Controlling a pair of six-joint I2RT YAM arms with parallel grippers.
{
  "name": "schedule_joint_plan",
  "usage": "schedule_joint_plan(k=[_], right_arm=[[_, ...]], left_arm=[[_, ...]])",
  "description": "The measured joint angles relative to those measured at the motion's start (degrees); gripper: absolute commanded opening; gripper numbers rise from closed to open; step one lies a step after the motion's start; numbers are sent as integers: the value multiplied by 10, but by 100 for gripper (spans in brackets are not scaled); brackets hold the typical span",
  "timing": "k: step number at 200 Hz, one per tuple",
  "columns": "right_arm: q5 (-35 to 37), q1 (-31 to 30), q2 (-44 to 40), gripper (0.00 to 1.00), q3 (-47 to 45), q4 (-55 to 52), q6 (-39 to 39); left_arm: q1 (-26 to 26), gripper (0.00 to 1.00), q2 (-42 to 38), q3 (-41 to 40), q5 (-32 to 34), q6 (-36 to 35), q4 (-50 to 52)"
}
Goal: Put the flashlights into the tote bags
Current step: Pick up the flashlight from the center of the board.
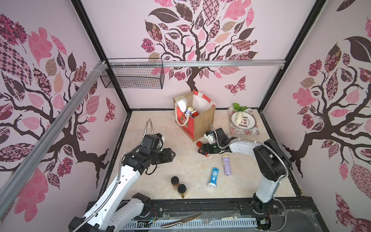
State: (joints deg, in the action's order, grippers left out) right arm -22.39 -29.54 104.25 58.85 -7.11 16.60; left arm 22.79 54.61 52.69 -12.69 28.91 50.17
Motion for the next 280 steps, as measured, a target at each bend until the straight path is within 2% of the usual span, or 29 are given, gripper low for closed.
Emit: schedule_joint_plan(k=[63,121,198,211,238,280], right_arm=[[108,-38,13,87,59,-84,19],[137,-42,52,82,109,-95,26],[161,-42,66,71,113,-99,9],[165,-42,66,66,113,-99,3],[175,-42,66,50,112,-104,-6],[188,-43,65,37,104,-100,-10]], left_arm=[[0,64,-13,-3,2,0,0],[0,64,-20,-3,10,-3,1],[0,64,-20,-3,19,-7,2],[0,64,-20,-3,20,-7,2],[0,64,-25,-10,21,-6,3],[0,63,-29,-12,21,-5,7]])
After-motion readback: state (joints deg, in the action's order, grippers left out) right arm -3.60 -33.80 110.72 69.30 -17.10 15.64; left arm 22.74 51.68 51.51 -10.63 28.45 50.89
